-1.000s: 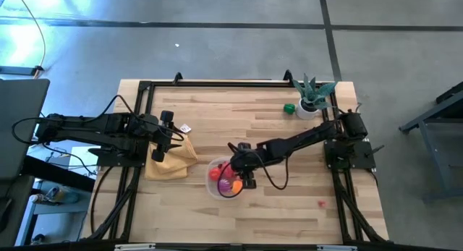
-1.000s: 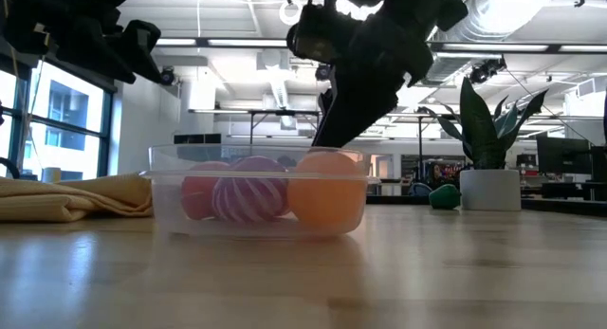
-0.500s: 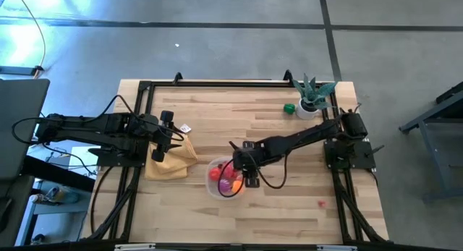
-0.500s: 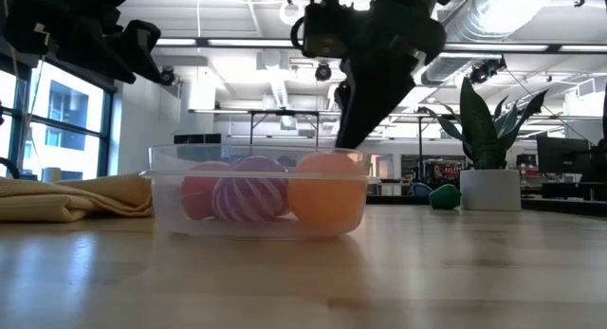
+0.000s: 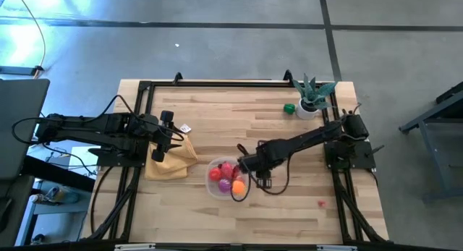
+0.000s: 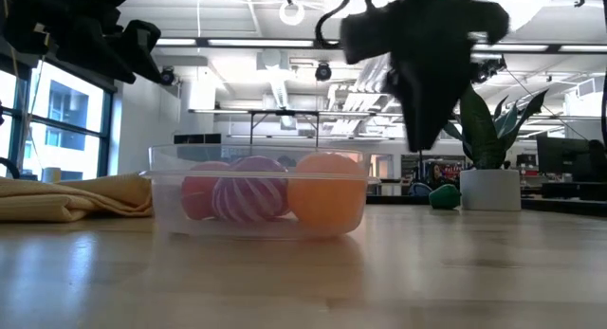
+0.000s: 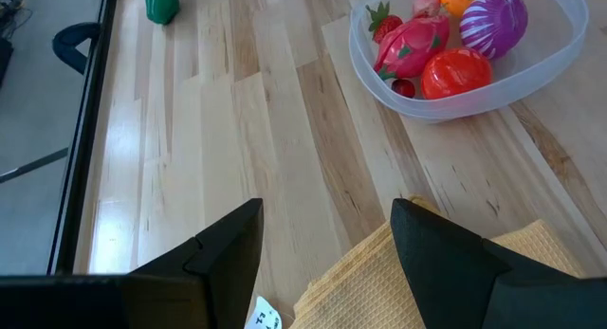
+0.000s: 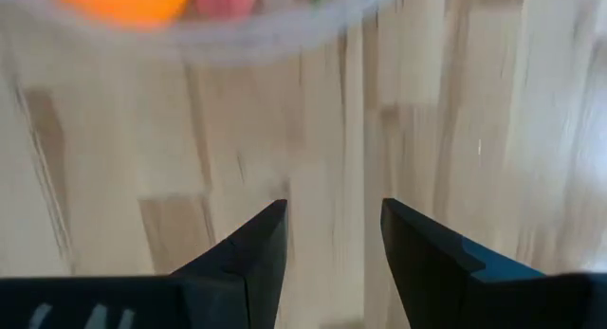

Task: Pick and placing Produce into tupperware
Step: Put the pink peach into the transparent bin

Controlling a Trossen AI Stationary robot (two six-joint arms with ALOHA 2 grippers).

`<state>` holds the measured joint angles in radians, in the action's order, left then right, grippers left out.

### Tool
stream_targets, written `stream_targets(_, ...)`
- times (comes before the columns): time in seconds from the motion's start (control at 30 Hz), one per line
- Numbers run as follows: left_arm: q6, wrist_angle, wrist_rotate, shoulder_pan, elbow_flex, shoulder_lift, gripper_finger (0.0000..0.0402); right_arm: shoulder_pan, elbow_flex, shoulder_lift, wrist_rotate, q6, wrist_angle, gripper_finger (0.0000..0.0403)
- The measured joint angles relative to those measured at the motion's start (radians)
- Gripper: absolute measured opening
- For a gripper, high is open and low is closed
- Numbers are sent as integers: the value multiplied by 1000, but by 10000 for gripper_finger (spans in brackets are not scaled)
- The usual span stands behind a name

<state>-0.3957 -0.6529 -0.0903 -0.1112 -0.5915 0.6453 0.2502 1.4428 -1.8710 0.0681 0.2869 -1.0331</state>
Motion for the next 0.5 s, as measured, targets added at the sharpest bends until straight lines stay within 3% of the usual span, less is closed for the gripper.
stream_targets(0.27, 0, 0, 0, 0, 0, 0, 221, 112, -39, 108, 98, 186, -115, 163)
stream_targets(0.5, 0, 0, 0, 0, 0, 0, 221, 260, -116, 310, 217, 497, -181, 163)
